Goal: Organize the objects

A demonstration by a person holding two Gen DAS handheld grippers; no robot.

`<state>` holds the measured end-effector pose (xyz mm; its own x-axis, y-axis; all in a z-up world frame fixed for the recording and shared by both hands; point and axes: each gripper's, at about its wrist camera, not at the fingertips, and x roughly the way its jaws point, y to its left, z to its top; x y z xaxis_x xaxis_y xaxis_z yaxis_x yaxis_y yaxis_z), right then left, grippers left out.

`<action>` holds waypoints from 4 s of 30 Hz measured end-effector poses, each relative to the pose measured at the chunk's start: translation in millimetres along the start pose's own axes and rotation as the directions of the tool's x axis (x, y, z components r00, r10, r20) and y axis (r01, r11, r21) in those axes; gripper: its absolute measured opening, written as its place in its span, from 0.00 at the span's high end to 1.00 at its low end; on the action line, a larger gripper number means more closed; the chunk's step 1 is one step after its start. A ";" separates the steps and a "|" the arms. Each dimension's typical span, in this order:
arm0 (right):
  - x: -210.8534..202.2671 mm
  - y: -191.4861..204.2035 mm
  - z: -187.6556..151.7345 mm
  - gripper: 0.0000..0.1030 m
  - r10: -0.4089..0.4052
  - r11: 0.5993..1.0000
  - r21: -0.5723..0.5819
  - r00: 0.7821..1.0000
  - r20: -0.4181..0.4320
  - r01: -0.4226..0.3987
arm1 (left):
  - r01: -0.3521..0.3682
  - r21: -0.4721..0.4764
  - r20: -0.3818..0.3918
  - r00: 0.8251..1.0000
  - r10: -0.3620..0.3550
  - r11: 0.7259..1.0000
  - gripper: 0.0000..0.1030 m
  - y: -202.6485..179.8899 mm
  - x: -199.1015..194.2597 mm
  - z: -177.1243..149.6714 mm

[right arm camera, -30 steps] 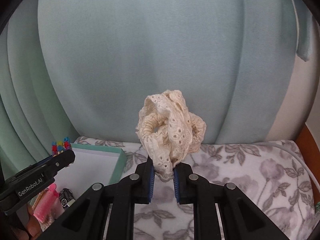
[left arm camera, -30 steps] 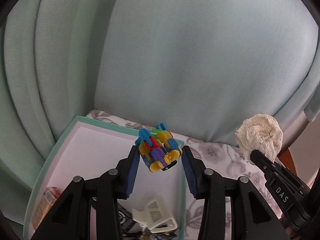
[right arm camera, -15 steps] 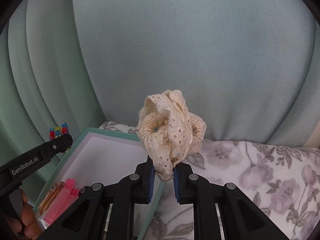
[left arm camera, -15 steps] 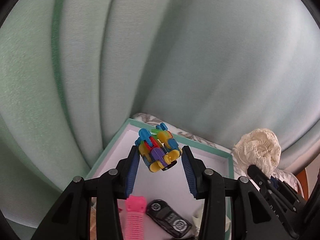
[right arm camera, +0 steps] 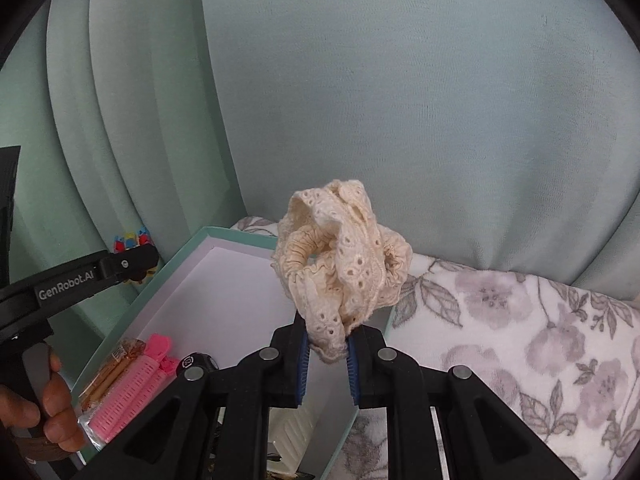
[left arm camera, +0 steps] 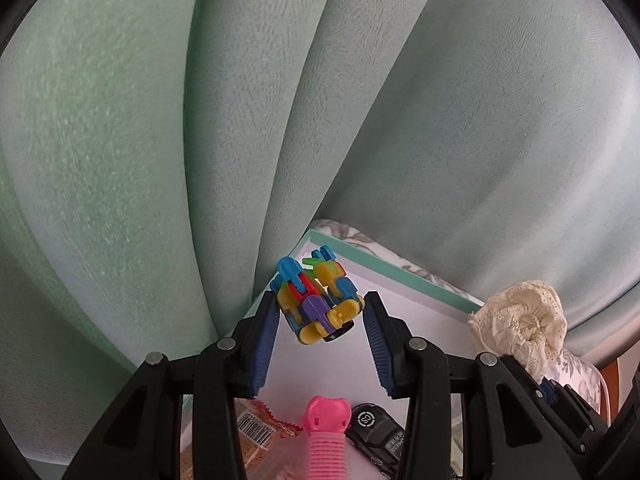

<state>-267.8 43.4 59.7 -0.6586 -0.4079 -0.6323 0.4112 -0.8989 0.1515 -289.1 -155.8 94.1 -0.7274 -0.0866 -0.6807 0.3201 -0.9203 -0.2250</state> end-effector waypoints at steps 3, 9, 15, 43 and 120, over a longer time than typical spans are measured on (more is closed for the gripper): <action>2.7 0.4 -3.0 0.84 0.014 1.000 0.002 1.000 -0.014 -0.014 | 0.003 0.011 -0.019 1.000 -0.003 1.000 0.57 -3.3 5.6 -1.3; 7.0 3.6 -3.8 0.83 0.022 1.000 -0.007 0.999 -0.037 -0.023 | 0.017 0.038 -0.055 0.998 -0.015 0.999 0.57 -11.7 14.9 -4.0; 12.8 8.7 -6.1 0.81 0.034 0.999 -0.015 0.998 -0.062 -0.035 | 0.012 0.036 -0.082 0.997 -0.009 0.999 0.57 -9.4 20.7 -3.9; 2.2 6.2 -0.6 0.44 0.024 1.000 -0.004 0.999 -0.022 -0.024 | -0.015 0.061 -0.061 0.998 0.018 0.998 0.45 -20.0 4.3 -6.0; -146.6 -30.2 -8.4 0.00 -0.152 0.981 0.126 0.988 0.011 0.149 | 0.075 0.195 -0.021 0.997 -0.073 0.978 0.08 -68.4 -105.0 -25.9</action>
<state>-178.4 131.7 141.4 -0.7205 -0.2685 -0.6393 0.2259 -0.9626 0.1498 -218.9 -73.9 162.9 -0.7359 -0.0116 -0.6770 0.1402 -0.9808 -0.1356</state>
